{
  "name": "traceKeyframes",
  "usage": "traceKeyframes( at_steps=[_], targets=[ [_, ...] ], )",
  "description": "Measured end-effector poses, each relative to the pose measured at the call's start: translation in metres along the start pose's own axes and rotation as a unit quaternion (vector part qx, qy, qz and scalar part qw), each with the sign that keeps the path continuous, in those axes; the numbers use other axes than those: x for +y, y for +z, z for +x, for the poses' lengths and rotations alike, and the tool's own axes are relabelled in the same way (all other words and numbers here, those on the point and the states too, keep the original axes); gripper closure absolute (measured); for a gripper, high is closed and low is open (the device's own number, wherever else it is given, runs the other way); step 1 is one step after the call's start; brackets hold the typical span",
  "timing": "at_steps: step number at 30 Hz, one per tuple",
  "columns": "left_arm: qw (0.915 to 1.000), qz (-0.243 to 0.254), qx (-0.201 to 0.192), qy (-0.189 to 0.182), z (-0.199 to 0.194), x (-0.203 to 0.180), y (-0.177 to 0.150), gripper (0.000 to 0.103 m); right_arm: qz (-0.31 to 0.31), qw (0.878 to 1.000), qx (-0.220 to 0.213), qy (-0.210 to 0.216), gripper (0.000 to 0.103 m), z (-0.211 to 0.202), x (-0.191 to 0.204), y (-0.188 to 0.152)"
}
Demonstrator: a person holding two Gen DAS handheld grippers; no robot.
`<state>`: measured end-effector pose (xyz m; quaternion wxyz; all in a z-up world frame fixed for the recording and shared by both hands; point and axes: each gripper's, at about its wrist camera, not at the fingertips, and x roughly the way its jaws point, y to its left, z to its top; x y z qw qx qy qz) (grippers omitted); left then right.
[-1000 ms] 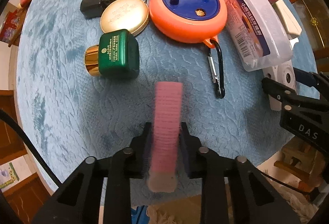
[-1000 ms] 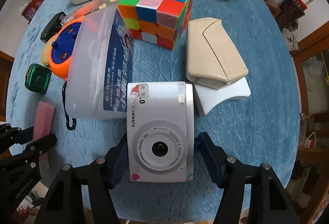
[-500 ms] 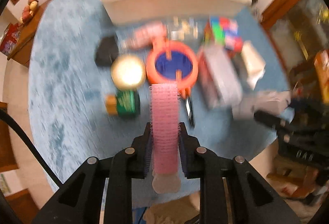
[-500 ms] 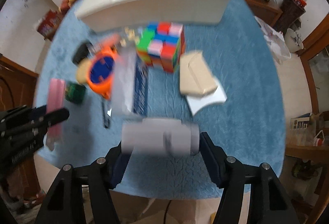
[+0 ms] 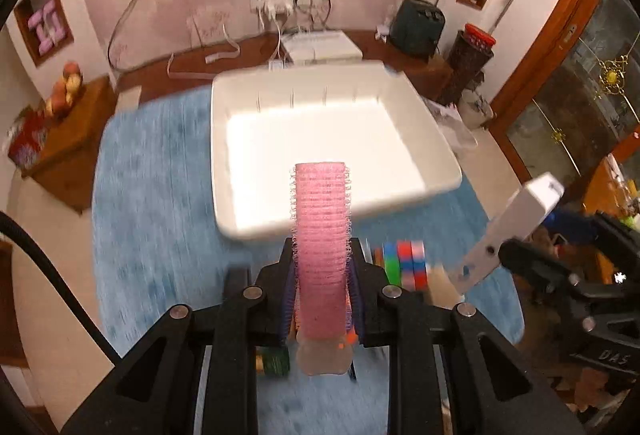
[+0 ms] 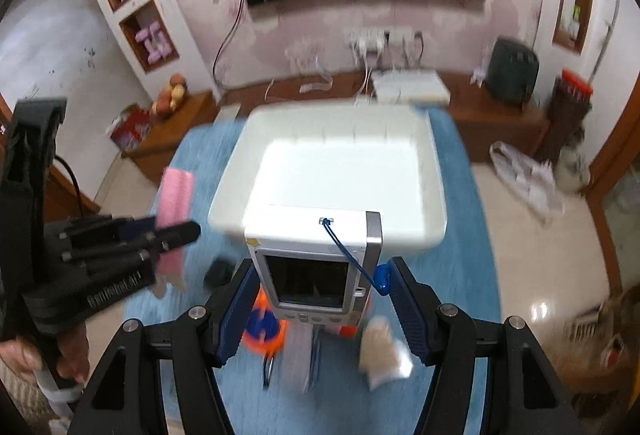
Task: Organize rigid objects
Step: 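Carry both items into the white bin and open both tools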
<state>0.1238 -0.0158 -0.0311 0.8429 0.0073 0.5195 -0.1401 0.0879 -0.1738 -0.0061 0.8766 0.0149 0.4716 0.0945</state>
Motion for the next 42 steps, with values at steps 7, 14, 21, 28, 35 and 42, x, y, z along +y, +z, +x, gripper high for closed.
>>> traceKeyframes(
  at_steps=[7, 14, 21, 28, 35, 42],
  targets=[
    [0.9996, -0.026, -0.012, 0.006, 0.057, 0.015, 0.056, 0.079, 0.036, 0.998, 0.038, -0.032, 0.037, 0.094, -0.041, 0.060],
    [0.9956, -0.077, 0.046, 0.028, 0.140, 0.035, 0.078, 0.079, 0.012, 0.988, 0.146, -0.056, 0.037, 0.191, -0.049, 0.082],
    [0.9888, -0.076, 0.103, 0.077, 0.201, 0.047, 0.079, 0.078, -0.001, 0.978, 0.196, -0.072, 0.036, 0.244, -0.039, 0.090],
    [0.9842, -0.082, 0.121, 0.100, 0.219, 0.053, 0.080, 0.033, 0.009, 0.983, 0.170, -0.068, 0.036, 0.246, -0.041, 0.091],
    [0.9896, -0.079, 0.081, 0.088, 0.192, 0.047, 0.079, 0.001, 0.039, 0.990, 0.121, -0.058, 0.030, 0.203, -0.061, 0.090],
    [0.9945, -0.058, 0.023, 0.084, 0.136, 0.037, 0.079, 0.001, 0.043, 0.996, 0.068, -0.048, 0.030, 0.149, -0.059, 0.083]
  ],
)
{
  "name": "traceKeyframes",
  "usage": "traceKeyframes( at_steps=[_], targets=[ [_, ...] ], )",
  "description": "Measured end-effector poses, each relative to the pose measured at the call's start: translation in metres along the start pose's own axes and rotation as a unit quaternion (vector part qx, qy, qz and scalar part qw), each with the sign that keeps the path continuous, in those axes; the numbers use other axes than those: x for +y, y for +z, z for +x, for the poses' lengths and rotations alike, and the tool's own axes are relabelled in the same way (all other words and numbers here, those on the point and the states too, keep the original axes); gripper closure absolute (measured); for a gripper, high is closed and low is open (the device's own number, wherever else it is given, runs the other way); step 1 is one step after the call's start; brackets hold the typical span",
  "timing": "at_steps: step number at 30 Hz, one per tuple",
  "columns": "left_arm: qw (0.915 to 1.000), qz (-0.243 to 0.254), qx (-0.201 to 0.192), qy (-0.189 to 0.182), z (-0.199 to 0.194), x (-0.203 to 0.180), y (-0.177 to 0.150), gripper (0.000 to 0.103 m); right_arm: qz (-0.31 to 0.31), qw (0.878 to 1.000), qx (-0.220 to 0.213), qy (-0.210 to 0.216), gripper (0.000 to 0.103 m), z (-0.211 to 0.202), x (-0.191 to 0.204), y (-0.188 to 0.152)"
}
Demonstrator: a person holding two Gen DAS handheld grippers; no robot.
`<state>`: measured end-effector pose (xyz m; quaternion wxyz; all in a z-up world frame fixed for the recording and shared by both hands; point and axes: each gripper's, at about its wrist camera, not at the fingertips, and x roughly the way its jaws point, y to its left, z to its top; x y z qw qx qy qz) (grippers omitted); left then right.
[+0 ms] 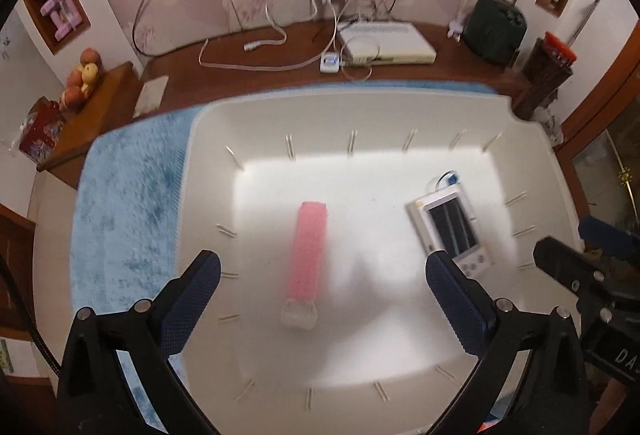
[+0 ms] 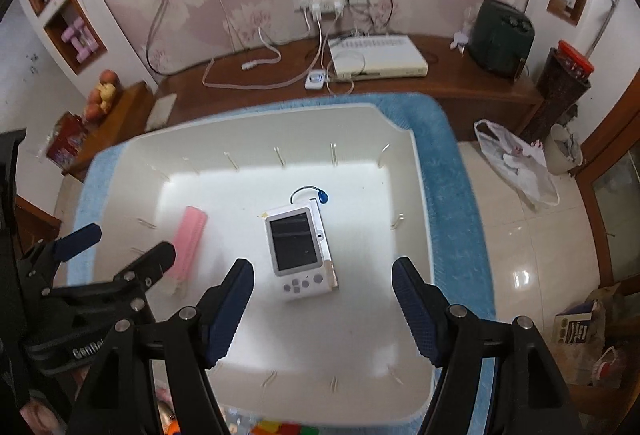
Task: Organize rigid objects
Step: 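Carry both items into the white bin and open both tools, then withdraw both tools from the bin back toward the remaining items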
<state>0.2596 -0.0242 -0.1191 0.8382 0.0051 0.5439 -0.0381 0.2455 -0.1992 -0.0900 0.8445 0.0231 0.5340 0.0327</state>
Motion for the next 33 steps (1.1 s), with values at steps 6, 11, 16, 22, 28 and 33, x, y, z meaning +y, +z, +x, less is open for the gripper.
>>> traceKeyframes(
  at_steps=[6, 11, 16, 22, 28, 33],
  targets=[
    [0.9992, 0.007, -0.038, -0.013, -0.047, 0.000, -0.004, 0.001, -0.010, 0.999, -0.030, 0.003, 0.030, -0.045, 0.005, -0.018],
    [0.9984, 0.012, -0.051, -0.023, -0.081, 0.000, -0.019, 0.001, 0.006, 0.999, -0.052, 0.012, 0.030, -0.083, 0.001, -0.035],
    [0.9979, 0.004, -0.054, -0.034, -0.107, 0.011, -0.040, 0.001, 0.008, 0.996, -0.079, 0.027, 0.030, -0.112, -0.003, -0.059],
    [0.9980, 0.025, -0.051, -0.029, -0.125, 0.016, -0.070, 0.001, -0.009, 0.996, -0.088, 0.031, 0.030, -0.125, 0.001, -0.096],
    [0.9981, 0.017, -0.053, -0.026, -0.139, 0.029, -0.103, 0.001, -0.029, 0.995, -0.090, 0.022, 0.030, -0.131, 0.015, -0.135],
    [0.9990, 0.011, -0.039, -0.017, -0.134, 0.040, -0.131, 0.001, -0.056, 0.996, -0.076, 0.009, 0.030, -0.129, 0.038, -0.169]
  ],
)
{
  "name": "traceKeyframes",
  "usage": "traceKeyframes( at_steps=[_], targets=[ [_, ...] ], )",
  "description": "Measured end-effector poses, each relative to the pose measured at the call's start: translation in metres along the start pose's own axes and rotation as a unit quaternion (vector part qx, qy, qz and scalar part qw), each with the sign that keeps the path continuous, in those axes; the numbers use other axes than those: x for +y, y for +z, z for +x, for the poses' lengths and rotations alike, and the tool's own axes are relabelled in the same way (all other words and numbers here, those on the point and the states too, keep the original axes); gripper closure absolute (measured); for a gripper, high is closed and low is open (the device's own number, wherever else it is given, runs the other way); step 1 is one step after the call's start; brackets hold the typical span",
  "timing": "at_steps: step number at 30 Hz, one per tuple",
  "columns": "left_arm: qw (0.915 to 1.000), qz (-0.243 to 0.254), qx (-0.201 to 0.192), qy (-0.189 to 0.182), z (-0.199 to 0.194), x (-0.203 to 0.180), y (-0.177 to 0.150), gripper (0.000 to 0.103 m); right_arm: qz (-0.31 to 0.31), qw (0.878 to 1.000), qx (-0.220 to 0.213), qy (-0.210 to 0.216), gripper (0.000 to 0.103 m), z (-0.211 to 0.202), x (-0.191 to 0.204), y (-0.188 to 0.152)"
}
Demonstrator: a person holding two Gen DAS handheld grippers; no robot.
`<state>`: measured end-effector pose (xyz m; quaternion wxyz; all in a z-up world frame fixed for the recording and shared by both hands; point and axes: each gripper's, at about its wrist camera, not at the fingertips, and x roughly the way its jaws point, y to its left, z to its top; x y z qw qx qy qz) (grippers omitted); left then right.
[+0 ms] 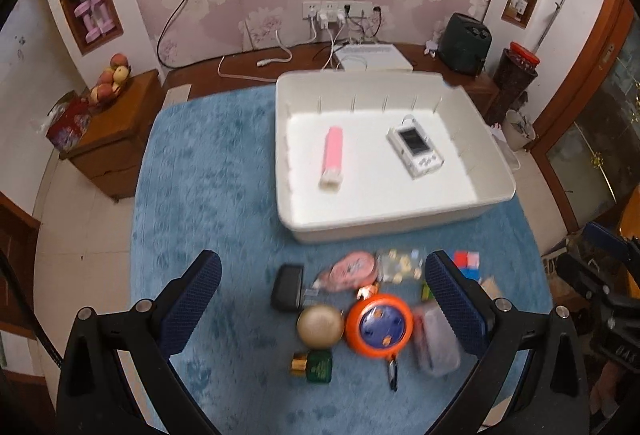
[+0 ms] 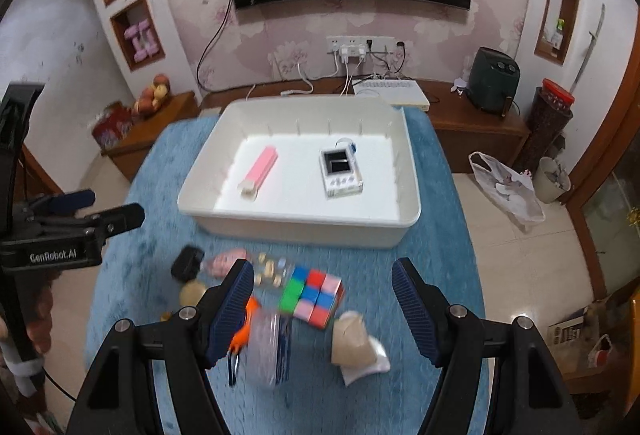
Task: Organize rigid objects
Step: 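Withdraw both tools from the bin back toward the remaining items, then grasp the green jar with the left tool while the right tool grasps the clear box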
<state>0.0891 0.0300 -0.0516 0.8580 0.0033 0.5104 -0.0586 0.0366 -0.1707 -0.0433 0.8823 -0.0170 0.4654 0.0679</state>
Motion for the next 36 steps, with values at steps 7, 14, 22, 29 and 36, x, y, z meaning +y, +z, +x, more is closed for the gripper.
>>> traceKeyframes(
  at_steps=[7, 14, 22, 29, 36],
  targets=[
    [0.9987, 0.011, 0.049, -0.012, 0.023, 0.009, -0.048, 0.001, -0.006, 0.999, 0.043, 0.016, 0.030, 0.023, 0.026, -0.040],
    [0.9937, 0.010, 0.108, -0.029, 0.061, 0.016, -0.094, 0.001, 0.008, 0.995, 0.095, 0.019, 0.030, 0.062, 0.036, -0.074],
    [0.9881, -0.027, 0.150, -0.024, 0.101, 0.028, -0.122, 0.005, 0.000, 0.993, 0.121, 0.008, 0.030, 0.089, 0.048, -0.089],
    [0.9856, -0.049, 0.158, -0.032, 0.114, 0.035, -0.128, 0.008, 0.010, 0.991, 0.136, 0.003, 0.039, 0.112, 0.049, -0.095],
    [0.9843, -0.063, 0.162, -0.031, 0.121, 0.043, -0.133, 0.012, 0.018, 0.988, 0.155, -0.002, 0.060, 0.128, 0.048, -0.099]
  ],
)
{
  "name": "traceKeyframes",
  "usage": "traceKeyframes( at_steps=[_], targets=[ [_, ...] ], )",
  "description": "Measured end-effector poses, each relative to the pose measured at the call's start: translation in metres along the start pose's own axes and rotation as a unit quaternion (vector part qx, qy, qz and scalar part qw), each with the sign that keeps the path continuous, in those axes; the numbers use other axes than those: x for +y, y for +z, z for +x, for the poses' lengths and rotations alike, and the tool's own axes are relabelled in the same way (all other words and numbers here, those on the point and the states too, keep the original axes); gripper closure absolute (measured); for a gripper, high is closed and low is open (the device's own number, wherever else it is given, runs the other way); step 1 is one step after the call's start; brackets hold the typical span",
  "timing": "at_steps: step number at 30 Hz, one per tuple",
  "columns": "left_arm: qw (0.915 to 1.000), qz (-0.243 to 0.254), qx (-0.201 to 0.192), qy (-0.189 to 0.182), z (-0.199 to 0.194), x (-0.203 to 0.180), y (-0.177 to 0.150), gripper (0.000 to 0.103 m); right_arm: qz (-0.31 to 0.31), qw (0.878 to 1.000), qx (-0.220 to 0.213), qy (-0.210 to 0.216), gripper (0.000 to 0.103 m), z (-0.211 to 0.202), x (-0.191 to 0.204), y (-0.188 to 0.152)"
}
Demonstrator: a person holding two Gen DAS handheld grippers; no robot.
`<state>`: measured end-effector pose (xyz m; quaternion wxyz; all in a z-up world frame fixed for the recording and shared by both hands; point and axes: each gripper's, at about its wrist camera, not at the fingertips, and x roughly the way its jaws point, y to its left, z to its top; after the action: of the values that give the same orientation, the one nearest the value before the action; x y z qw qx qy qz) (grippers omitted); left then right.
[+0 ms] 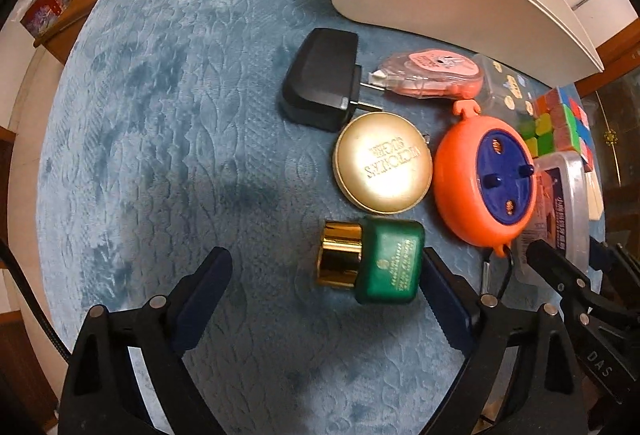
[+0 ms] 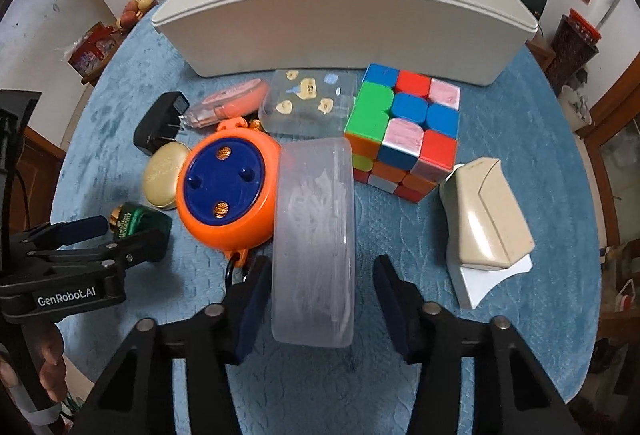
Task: Organize rigid objects
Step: 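Grasp the green jar with the left tool while the right tool grasps the clear box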
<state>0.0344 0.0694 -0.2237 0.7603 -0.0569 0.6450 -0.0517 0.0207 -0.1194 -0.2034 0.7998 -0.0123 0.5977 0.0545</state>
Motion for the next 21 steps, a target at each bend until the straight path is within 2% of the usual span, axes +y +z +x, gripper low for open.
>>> traceKeyframes(
  at_steps=[5, 9, 11, 13, 18, 21],
  targets=[
    [1.0000, 0.005, 0.002, 0.005, 0.006, -0.006, 0.004, 0.021, 0.009, 1.000, 0.014, 0.002, 0.068, 0.009, -0.003, -0.002],
    [0.9996, 0.023, -0.004, -0.017, 0.000, -0.017, 0.007, 0.057, 0.005, 1.000, 0.011, 0.000, 0.069, 0.010, -0.001, -0.004],
    [0.9991, 0.040, -0.006, 0.007, -0.001, -0.025, 0.005, 0.057, 0.002, 1.000, 0.009, 0.000, 0.069, 0.008, -0.003, -0.006],
    [0.9987, 0.048, -0.009, 0.016, -0.003, -0.030, 0.006, 0.057, 0.002, 1.000, 0.007, -0.001, 0.069, 0.007, -0.002, -0.006],
    [0.9990, 0.042, -0.004, 0.012, -0.012, -0.033, 0.000, 0.057, -0.007, 1.000, -0.008, 0.004, 0.070, -0.010, -0.002, -0.011],
    [0.9990, 0.042, -0.006, 0.016, -0.028, -0.019, -0.005, 0.057, -0.019, 1.000, -0.024, 0.006, 0.070, -0.027, -0.001, -0.014]
  ],
)
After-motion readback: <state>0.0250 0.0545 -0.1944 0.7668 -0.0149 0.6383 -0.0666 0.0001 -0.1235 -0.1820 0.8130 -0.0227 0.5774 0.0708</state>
